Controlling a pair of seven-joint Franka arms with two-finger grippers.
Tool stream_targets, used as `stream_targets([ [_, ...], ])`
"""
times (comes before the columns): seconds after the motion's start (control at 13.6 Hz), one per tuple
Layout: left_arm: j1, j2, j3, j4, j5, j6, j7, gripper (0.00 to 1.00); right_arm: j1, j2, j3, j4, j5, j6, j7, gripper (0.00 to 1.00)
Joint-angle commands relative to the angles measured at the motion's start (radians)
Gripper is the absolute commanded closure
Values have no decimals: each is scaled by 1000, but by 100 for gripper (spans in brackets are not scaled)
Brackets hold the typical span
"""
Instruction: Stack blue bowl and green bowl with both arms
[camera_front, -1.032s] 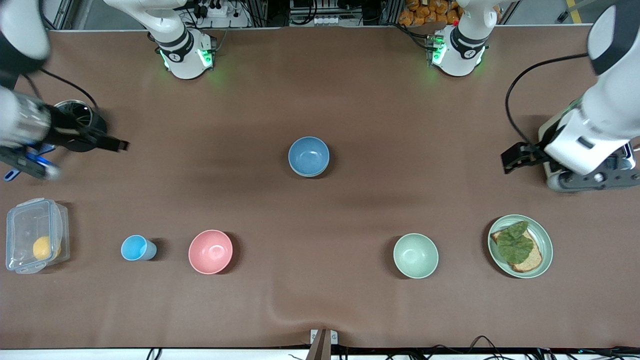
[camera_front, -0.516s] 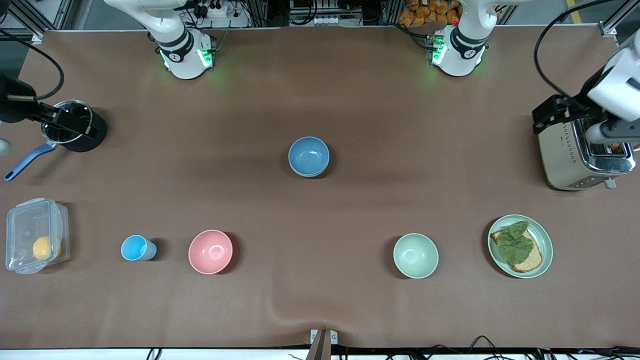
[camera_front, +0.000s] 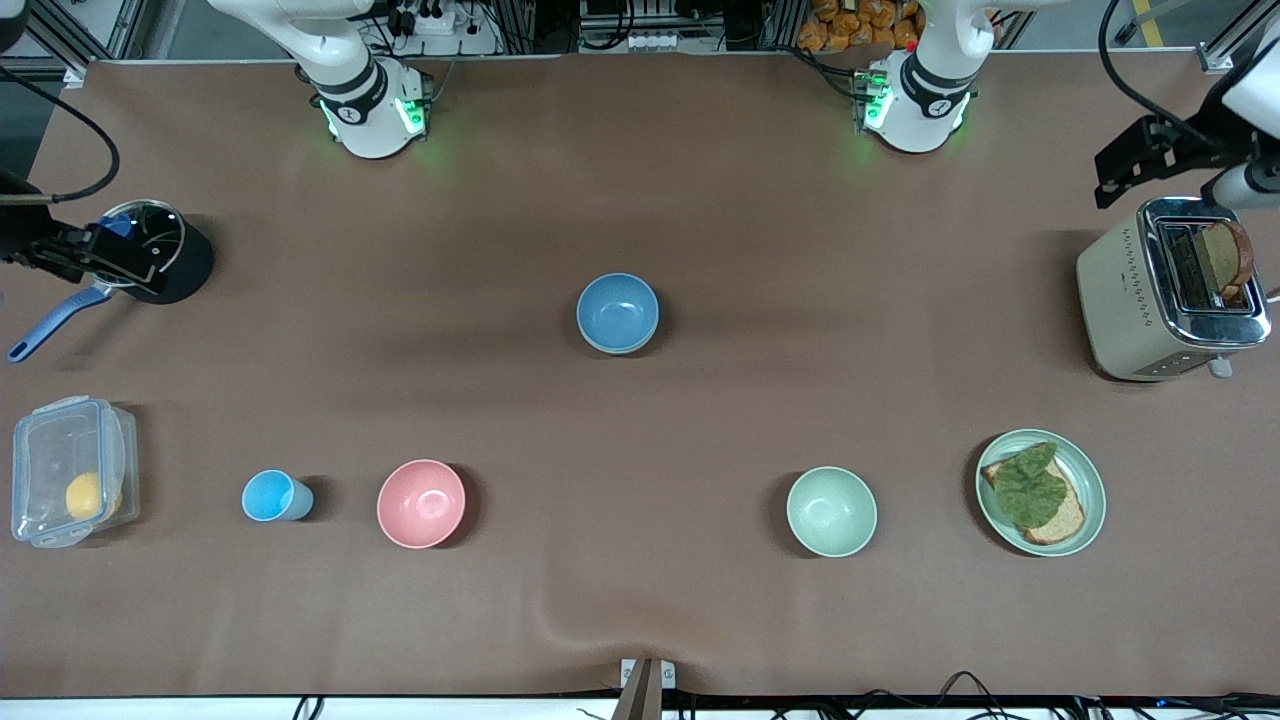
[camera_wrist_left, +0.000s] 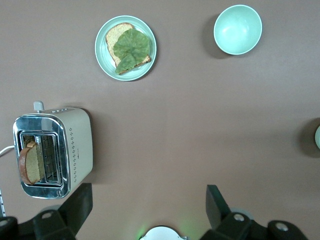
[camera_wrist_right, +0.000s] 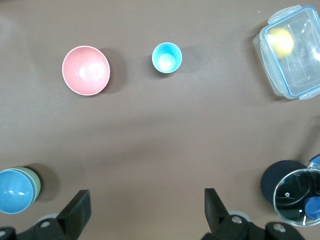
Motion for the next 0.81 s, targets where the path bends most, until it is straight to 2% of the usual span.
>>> stream_targets([
  [0.0,-10,-24,16,-31,-21,-1,25,0,-21,-22,21,-37,-19,20,-34,0],
  [0.74,-11,-14,16,-26,-44,-1,19,0,-22,-62,15,-26,-29,9,-103,0],
])
